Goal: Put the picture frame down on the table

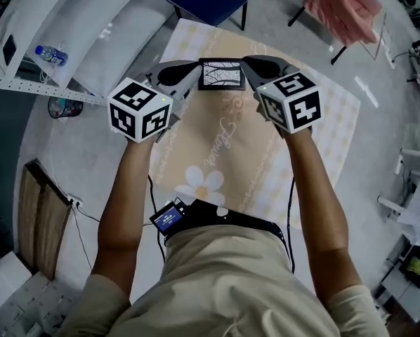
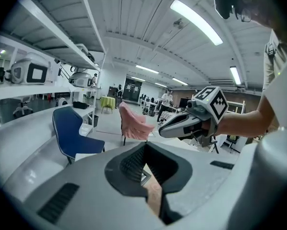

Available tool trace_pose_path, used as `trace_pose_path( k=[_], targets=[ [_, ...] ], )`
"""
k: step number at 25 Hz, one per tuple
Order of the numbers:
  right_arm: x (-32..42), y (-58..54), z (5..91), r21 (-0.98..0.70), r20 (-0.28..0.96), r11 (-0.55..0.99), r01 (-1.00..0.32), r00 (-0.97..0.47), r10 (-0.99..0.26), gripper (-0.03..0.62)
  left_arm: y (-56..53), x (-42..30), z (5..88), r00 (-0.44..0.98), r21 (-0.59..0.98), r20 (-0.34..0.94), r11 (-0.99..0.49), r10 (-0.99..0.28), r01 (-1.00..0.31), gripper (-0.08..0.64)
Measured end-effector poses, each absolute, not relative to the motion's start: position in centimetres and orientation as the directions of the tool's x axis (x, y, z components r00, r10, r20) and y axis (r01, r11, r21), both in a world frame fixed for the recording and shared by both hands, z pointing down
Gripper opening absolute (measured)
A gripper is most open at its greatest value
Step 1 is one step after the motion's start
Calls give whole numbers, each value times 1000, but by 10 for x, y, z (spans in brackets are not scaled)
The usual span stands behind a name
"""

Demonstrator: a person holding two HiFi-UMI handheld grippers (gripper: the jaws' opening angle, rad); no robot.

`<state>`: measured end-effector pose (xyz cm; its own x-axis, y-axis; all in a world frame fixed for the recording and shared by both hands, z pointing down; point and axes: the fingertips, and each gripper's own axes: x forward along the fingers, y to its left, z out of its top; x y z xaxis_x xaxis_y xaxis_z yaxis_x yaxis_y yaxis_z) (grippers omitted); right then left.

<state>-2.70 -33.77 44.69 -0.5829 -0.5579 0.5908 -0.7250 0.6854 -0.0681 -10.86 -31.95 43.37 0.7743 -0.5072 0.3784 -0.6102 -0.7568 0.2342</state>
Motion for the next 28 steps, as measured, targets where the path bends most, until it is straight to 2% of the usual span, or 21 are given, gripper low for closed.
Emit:
trace_pose_path(
  k=[12,28],
  targets=[
    [-22,-266,313,-46,433,709,-704,-654,-621,6,-241,-120,313,831,123,259,-836,-493,-534,6],
    [-18,-146,190,22,291,749,-662,-712,-639,3,-133,-137,184,866,-95,154,-879,-476,-467,6]
  ],
)
